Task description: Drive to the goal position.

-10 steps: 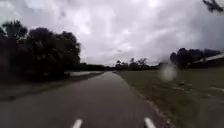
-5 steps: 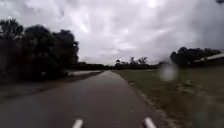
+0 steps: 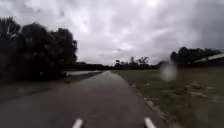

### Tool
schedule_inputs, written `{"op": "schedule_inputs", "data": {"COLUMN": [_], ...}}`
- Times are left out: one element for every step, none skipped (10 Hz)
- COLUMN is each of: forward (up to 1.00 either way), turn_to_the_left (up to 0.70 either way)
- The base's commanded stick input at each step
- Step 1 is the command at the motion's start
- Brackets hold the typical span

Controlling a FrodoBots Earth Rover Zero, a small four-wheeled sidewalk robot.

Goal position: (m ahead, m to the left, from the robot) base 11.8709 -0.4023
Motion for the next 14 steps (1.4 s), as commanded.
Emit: {"op": "schedule_inputs", "data": {"forward": [0.84, 0.84, 0.84, 0.84, 0.84, 0.84, 0.84, 0.84, 0.84, 0.84, 0.84, 0.84, 0.84, 0.84], "turn_to_the_left": [0.03, 0.03, 0.03, 0.03, 0.03, 0.03, 0.03, 0.03, 0.03, 0.03, 0.03, 0.03, 0.03, 0.03]}}
